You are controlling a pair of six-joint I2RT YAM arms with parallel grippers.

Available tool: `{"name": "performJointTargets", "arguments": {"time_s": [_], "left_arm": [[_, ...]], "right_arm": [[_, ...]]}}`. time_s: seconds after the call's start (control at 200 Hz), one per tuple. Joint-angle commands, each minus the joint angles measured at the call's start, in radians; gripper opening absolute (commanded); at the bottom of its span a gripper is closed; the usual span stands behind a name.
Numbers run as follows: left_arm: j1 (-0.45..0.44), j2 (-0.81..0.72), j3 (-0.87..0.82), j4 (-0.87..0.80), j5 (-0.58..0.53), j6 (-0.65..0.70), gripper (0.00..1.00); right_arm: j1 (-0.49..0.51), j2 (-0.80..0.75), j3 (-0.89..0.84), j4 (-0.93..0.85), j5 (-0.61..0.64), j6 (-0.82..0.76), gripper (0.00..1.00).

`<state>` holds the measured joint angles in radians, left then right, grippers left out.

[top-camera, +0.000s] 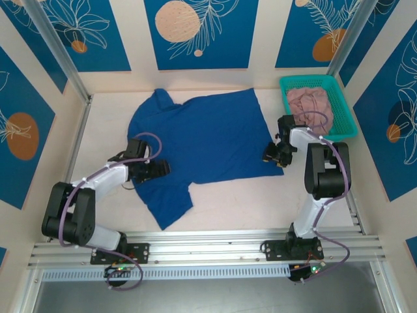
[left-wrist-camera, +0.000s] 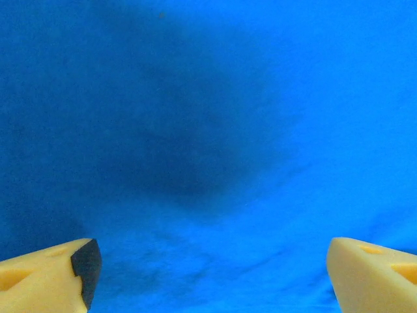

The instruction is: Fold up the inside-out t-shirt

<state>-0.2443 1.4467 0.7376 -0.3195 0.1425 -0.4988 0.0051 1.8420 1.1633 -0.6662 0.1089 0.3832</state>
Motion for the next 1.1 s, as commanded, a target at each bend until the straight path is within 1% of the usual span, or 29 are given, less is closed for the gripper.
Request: {"name": "performJointTargets", "arguments": {"time_s": [0.0,0.1,0.245,0.385,0.49,0.575,0.69,0.825,0.96,1.035,1.095], "left_arm": [[0.008,0.033,-0.037,0.017,-0.062,0.031,0.89],[0.008,0.031,-0.053,0.013,-0.059,0.031,0.89],[0.008,-0.027,-0.092,-0.006,-0.073,0.032,0.89],[0.004,-0.089,-0.058,-0.036,-0.051,0.031,0.90],[-0.024,-0.184,-0.034,-0.079,-0.059,0.019,0.91],[-0.061,-0.250,-0.037,-0.128,-0.072,0.016,0.91],[-0.100,-0.310,-0.061,-0.163,-0.079,-0.003,0.91],[-0.153,-0.335,-0.069,-0.175,-0.040,-0.034,0.90],[-0.233,-0.329,-0.052,-0.225,-0.056,-0.047,0.90],[-0.268,-0.336,-0.054,-0.249,-0.069,-0.067,0.88],[-0.292,-0.347,-0.060,-0.279,-0.083,-0.085,0.87]], "right_arm": [[-0.010,-0.026,-0.063,-0.030,-0.019,0.037,0.51],[-0.013,-0.062,-0.088,-0.034,0.005,0.046,0.51],[-0.022,-0.111,-0.105,-0.047,0.051,0.054,0.51],[-0.012,-0.192,-0.101,-0.036,0.046,0.070,0.52],[-0.009,-0.275,-0.118,-0.067,0.069,0.077,0.55],[-0.021,-0.317,-0.174,-0.091,0.087,0.084,0.57],[-0.037,-0.310,-0.244,-0.083,0.075,0.109,0.57],[-0.050,-0.247,-0.247,-0.061,0.069,0.117,0.57],[-0.057,-0.192,-0.225,-0.056,0.062,0.115,0.53],[-0.056,-0.176,-0.219,-0.047,0.058,0.114,0.47],[-0.057,-0.175,-0.214,-0.044,0.060,0.112,0.39]]}}
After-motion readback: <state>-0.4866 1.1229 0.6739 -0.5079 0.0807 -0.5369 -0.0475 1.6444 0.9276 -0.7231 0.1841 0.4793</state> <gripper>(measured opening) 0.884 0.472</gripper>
